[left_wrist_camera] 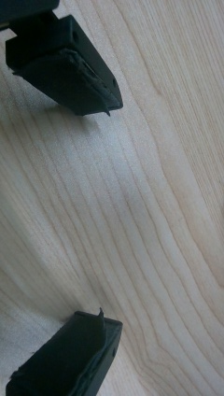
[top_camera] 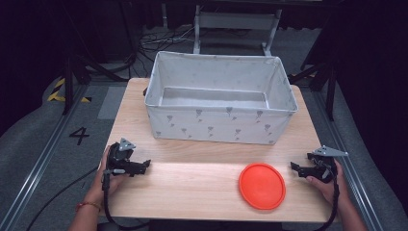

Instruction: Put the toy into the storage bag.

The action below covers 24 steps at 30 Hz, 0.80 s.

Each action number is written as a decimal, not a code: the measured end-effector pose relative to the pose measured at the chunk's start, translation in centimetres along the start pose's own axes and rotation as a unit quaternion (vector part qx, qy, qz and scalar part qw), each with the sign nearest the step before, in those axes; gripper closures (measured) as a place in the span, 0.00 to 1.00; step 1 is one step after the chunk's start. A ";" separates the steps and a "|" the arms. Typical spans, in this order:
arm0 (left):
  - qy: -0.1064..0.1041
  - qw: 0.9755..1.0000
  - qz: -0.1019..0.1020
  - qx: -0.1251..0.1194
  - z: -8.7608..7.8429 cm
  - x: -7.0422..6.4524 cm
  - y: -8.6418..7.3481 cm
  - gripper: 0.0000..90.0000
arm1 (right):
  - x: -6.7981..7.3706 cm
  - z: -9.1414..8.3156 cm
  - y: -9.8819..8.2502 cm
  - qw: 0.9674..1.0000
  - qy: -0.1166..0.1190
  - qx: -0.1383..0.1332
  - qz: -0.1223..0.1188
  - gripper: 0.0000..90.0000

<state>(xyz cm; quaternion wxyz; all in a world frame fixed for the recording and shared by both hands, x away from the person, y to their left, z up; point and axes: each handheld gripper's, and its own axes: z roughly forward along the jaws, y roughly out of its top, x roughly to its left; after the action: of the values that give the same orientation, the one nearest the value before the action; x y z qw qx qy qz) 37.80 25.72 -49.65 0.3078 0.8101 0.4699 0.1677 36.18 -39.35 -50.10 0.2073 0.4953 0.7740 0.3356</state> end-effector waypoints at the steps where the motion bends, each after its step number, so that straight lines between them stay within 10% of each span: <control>1: -0.001 1.000 0.001 0.000 0.0 0.0 0.0 0.00 | 0.0 0.0 0.0 1.000 0.000 0.000 0.000 0.15; 24: -0.019 1.000 0.022 0.001 0.0 0.3 0.1 0.01 | 0.0 -0.9 0.3 1.000 0.000 0.009 -0.004 0.19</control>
<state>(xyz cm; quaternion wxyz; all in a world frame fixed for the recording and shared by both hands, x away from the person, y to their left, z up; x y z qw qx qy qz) 38.04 25.97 -49.64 0.3117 0.8236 0.4466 0.1584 35.82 -39.52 -49.26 0.2041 0.4937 0.7791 0.3282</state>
